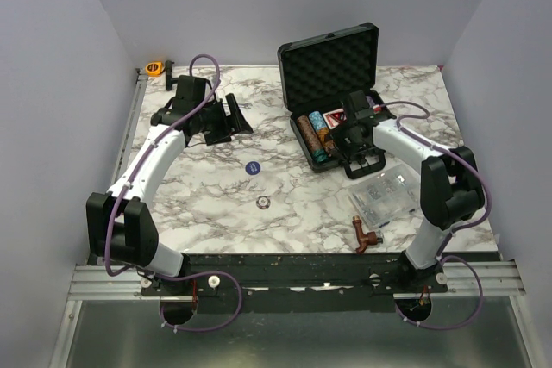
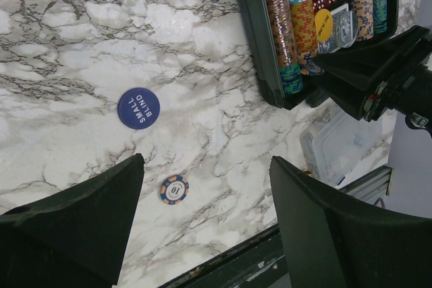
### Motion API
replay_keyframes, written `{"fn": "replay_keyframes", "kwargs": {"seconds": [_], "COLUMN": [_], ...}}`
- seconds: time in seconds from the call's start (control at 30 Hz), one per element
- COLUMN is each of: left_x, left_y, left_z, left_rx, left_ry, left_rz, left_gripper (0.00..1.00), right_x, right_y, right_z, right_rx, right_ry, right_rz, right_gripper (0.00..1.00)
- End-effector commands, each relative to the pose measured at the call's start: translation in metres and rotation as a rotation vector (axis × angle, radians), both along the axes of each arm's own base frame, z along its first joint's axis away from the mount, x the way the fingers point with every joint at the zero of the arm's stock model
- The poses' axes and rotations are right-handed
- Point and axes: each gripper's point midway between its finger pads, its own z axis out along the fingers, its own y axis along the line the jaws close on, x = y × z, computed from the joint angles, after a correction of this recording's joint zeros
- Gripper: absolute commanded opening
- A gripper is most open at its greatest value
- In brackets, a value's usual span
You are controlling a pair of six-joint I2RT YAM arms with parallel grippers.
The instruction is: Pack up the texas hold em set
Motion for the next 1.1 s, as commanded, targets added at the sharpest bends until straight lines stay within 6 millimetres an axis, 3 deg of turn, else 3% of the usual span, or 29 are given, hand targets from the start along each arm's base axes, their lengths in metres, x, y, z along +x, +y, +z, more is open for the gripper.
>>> {"fn": "replay_keyframes", "kwargs": {"seconds": [0.0, 0.1, 0.2, 0.4, 0.5, 0.67, 1.07], "left_x": [0.001, 0.000, 0.000, -0.001, -0.002, -0.003, -0.002], "left_y": [-0.005, -0.006, -0.006, -0.010, -0.011, -0.011, -0.011], "left_z": [-0.001, -0.002, -0.003, -0.003, -0.003, -0.003, -0.007], "left_rx": [-0.040, -0.048, -0.049, -0.069, -0.076, -0.076, -0.075], "left_ry": [0.002, 0.004, 0.008, 0.014, 0.015, 0.019, 0.033], "left_rz": [-0.022, -0.029, -0.031, -0.040, -0.045, -0.049, -0.051], "left_gripper": [0.74, 0.74, 0.74, 0.74, 0.74, 0.74, 0.74], "right_x": [0.015, 0.014, 0.013, 0.012, 0.011, 0.004, 0.018], "right_y": [0.005, 0.008, -0.009, -0.055, -0.061, -0.059, -0.017], "right_z": [0.028, 0.040, 0.049, 0.046, 0.037, 0.019, -0.020], "right_rx": [-0.025, -0.043, -0.154, -0.337, -0.366, -0.363, -0.228], "right_ry": [-0.116, -0.170, -0.198, -0.176, -0.135, -0.044, -0.068], "right_rz": [0.141, 0.259, 0.307, 0.319, 0.349, 0.397, 0.473], "right_gripper": [0.51, 0.53, 0.50, 0.31, 0.21, 0.26, 0.26]}}
